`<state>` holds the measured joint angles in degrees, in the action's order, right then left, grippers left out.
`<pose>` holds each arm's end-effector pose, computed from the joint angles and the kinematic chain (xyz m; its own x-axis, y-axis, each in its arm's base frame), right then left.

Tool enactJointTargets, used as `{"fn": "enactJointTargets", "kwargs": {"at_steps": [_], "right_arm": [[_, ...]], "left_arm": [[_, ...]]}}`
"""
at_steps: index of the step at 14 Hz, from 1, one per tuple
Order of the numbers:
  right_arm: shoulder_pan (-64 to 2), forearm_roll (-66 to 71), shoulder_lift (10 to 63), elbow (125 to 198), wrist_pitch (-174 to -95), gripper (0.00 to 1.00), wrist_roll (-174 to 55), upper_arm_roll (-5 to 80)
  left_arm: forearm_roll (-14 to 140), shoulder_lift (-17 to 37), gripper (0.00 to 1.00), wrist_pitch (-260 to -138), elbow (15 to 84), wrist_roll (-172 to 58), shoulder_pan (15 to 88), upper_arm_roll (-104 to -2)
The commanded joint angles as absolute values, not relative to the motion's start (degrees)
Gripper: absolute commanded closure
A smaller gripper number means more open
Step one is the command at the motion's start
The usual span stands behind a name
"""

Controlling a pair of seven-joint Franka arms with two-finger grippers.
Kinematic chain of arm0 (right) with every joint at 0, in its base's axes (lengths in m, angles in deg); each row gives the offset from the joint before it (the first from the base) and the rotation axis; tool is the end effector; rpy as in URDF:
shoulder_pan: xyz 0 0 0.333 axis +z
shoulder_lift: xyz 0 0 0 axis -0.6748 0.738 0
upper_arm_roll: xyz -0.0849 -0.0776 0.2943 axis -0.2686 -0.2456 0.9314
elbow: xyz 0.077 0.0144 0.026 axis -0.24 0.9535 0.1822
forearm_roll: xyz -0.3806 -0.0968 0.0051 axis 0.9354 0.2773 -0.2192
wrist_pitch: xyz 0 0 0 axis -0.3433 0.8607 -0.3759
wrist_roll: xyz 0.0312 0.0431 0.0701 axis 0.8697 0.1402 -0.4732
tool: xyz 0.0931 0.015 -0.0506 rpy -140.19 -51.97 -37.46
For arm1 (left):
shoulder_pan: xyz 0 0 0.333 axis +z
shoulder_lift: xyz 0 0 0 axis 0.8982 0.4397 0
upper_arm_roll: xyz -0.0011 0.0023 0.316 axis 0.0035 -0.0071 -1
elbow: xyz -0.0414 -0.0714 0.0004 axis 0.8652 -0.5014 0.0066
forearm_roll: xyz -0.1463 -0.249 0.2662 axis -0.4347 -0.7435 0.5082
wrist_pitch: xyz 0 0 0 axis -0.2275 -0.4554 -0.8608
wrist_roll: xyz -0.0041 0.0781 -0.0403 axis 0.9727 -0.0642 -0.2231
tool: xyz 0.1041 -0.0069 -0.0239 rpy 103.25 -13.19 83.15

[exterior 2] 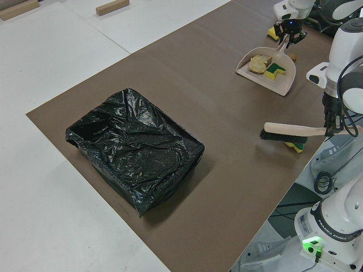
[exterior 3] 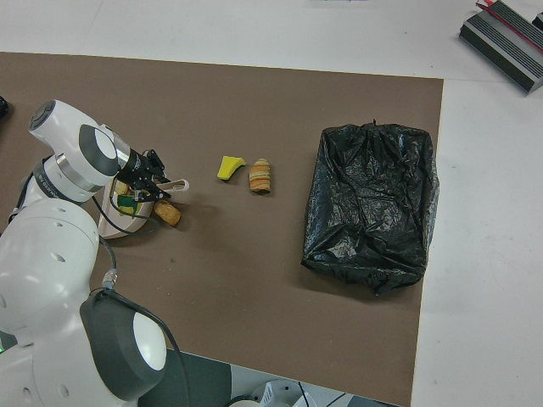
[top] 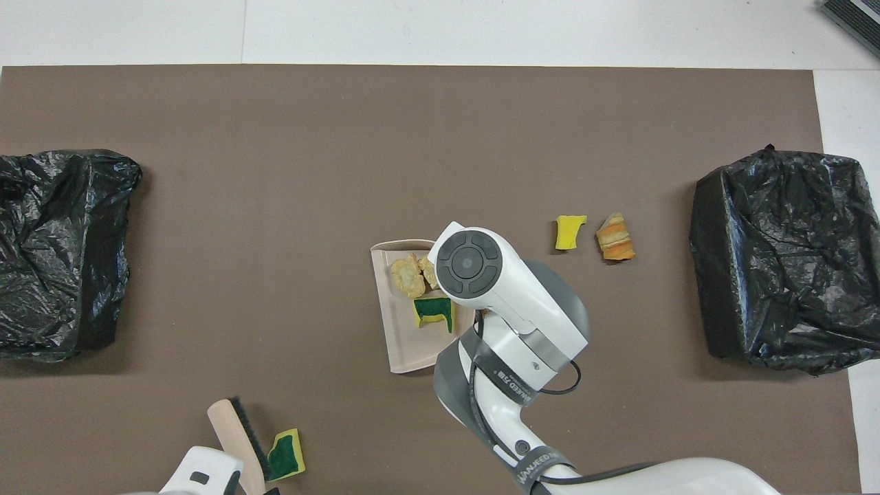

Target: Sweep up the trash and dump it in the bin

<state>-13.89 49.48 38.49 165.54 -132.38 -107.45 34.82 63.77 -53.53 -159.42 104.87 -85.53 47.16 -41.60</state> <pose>0.5179 0.3180 0.3454 -0.1175 0.9578 -0.2623 0.9930 0.1164 -0.0199 0.2024 -0.1553 0.3994 0.8568 0.4246 -0.2927 0.4414 -0.8973 -0.0096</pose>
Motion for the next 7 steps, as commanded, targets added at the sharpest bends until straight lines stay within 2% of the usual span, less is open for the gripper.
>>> {"fn": "enactJointTargets", "kwargs": {"at_steps": [1,7], "right_arm": [[-14.84,48.98,38.13,167.33,-135.5,1.0,-107.31,35.31],[-14.93,48.98,38.13,167.33,-135.5,1.0,-107.31,35.31]], "left_arm": [[62.86,-53.87,1.0,-166.92,110.45,-89.17,39.66,-41.5],[62.86,-50.09,1.0,-171.4,111.06,-89.17,39.57,-41.5]]}}
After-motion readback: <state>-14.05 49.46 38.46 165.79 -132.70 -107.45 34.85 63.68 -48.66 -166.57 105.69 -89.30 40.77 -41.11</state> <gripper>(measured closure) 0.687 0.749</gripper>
